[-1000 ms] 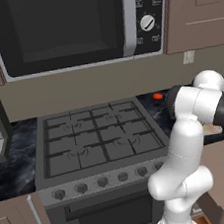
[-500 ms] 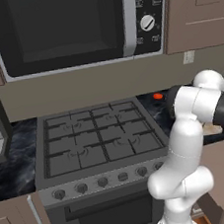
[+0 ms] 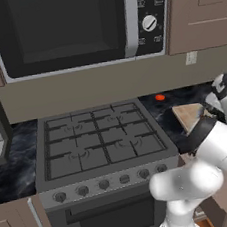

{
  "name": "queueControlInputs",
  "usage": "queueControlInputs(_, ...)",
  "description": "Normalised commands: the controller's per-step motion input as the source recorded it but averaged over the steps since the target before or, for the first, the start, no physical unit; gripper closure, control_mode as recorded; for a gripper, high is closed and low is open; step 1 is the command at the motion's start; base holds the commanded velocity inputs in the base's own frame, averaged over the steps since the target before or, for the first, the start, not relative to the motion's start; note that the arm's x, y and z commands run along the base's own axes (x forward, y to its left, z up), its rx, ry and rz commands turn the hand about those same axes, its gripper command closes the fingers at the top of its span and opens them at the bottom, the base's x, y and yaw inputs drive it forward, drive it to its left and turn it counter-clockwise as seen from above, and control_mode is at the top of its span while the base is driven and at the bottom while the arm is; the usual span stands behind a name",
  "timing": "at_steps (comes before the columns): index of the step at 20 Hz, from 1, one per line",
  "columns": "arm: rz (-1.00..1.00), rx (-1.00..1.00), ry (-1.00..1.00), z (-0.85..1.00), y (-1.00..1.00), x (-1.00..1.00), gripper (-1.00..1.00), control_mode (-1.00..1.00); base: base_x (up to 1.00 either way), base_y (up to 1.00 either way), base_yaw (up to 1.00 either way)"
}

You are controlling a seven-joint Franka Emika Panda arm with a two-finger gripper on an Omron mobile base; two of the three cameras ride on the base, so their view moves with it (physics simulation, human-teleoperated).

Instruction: Open the drawer on the right and place the cutting tools on the cutting board.

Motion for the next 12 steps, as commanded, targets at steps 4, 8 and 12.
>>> queueControlInputs(4, 0.03, -0.16, -0.03, 0.71, 1.0, -1.0, -1.0, -1.0, 0.0, 0.0, 0.0)
queueControlInputs(8, 0.04, -0.19, -0.01, 0.59, 1.0, -1.0, -1.0, -1.0, 0.0, 0.0, 0.0)
queueControlInputs(12, 0.07, -0.24, -0.04, 0.12, 1.0, -1.0, -1.0, -1.0, 0.0, 0.0, 0.0)
